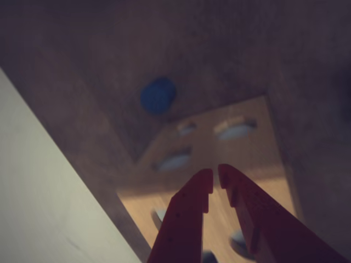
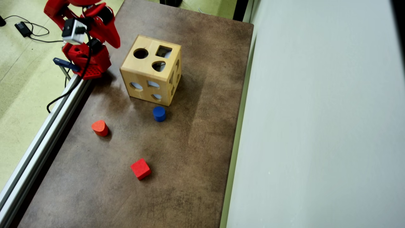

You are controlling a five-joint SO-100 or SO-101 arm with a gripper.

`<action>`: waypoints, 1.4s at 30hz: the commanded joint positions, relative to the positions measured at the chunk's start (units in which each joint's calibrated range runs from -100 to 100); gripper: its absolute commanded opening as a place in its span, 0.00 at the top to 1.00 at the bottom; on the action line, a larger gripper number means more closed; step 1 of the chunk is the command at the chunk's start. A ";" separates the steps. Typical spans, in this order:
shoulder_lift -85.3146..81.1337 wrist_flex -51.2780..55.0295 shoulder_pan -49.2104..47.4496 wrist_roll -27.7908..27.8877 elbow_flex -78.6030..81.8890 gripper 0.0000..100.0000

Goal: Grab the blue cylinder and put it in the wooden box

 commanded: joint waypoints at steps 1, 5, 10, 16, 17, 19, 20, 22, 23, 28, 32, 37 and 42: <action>9.84 -9.28 5.07 0.29 -1.68 0.96; 18.08 -15.39 4.85 0.34 -1.59 0.96; 29.80 -18.45 4.55 0.39 -1.59 0.96; 39.05 -20.14 1.95 5.03 -2.40 0.96; 38.88 -20.14 1.35 6.15 -2.40 0.96; 38.80 -20.14 0.24 7.72 -2.49 0.96; 38.80 -20.14 -0.35 8.11 -2.49 0.96; 38.88 -20.14 -1.39 8.30 -2.49 0.96; 38.80 -20.14 -1.84 8.35 -2.49 0.96; 38.71 -20.22 -4.96 10.35 -2.49 0.96; 38.97 -20.22 -5.41 11.82 -4.10 0.96; 39.82 -20.22 -5.11 11.53 -8.21 0.96; 39.90 -23.76 -4.89 11.48 -10.09 0.96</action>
